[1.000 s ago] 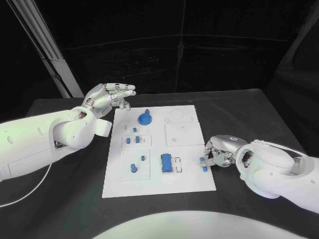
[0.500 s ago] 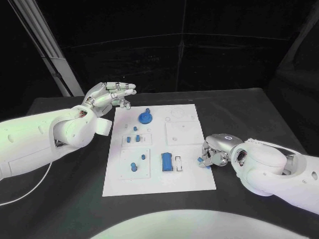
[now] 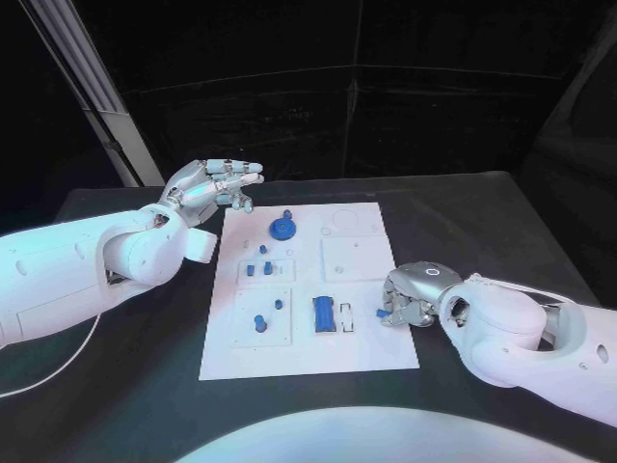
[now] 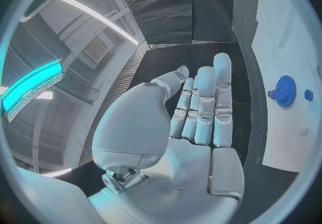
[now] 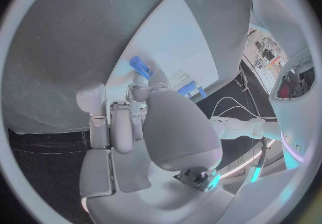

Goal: Assemble the parts on the task board

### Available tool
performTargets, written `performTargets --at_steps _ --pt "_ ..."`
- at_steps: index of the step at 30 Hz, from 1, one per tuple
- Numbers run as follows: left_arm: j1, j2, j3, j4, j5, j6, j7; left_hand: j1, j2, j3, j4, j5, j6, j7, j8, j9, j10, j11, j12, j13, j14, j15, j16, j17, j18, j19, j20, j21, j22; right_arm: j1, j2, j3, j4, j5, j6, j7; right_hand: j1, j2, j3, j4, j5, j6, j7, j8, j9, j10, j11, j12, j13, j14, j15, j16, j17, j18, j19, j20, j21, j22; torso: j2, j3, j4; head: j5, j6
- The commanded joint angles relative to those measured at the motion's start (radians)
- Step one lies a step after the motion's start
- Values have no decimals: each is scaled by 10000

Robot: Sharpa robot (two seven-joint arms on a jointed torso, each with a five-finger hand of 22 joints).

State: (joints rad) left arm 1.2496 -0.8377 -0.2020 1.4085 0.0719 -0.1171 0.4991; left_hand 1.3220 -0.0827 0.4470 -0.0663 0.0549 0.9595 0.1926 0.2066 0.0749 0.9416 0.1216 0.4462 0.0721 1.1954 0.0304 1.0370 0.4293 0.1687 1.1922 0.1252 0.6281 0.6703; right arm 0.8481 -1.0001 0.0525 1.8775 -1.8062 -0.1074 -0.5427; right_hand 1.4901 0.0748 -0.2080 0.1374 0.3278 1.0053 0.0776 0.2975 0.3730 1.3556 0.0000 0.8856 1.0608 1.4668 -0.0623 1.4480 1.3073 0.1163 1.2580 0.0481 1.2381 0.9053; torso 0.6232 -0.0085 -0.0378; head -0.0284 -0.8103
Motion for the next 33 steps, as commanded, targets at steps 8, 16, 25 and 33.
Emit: performTargets --at_steps 8,16,25,33 --pt "5 24 3 -14 21 132 6 -34 85 7 -37 39 -52 5 35 -12 -94 -9 35 -9 -89 -7 -8 -9 141 -81 13 -60 -9 -155 -176 -136 322 1532 -991 -219 317 277 1165 56 -251 120 29 -313 -687 -31 -33 -57 22 615 -74 24 394 26 81 -74 56 142 -14 -7 17 18 -9" --pt "2 31 -3 -13 21 133 6 -34 85 7 -37 39 -52 5 35 -12 -94 -9 35 -9 -89 -7 -8 -9 141 -81 13 -60 -9 -152 -212 -131 548 2840 -2019 -171 -87 -152 1989 447 -31 264 21 -516 -814 -17 -27 -186 -42 636 -70 77 503 14 120 -47 101 224 -21 -23 7 30 -38" --pt "2 30 -5 5 21 137 9 -34 85 7 -37 39 -52 5 35 -12 -94 -9 35 -9 -89 -7 -8 -9 141 -81 13 -60 -9 -151 -12 -130 481 3809 -2629 -51 -634 -652 2819 890 -42 453 4 -601 -853 144 -40 6 126 669 -74 165 666 -7 206 -61 195 396 -30 -28 14 45 -76" --pt "3 13 -6 29 21 132 7 -34 85 7 -37 39 -52 5 35 -12 -94 -9 35 -9 -89 -7 -8 -9 141 -81 13 -60 -9 -151 211 -130 353 4175 -2871 -143 -1015 -892 3221 1131 -13 672 -62 -562 -813 311 -90 286 344 690 -108 224 770 -28 281 -86 277 541 -27 -26 7 76 -98"
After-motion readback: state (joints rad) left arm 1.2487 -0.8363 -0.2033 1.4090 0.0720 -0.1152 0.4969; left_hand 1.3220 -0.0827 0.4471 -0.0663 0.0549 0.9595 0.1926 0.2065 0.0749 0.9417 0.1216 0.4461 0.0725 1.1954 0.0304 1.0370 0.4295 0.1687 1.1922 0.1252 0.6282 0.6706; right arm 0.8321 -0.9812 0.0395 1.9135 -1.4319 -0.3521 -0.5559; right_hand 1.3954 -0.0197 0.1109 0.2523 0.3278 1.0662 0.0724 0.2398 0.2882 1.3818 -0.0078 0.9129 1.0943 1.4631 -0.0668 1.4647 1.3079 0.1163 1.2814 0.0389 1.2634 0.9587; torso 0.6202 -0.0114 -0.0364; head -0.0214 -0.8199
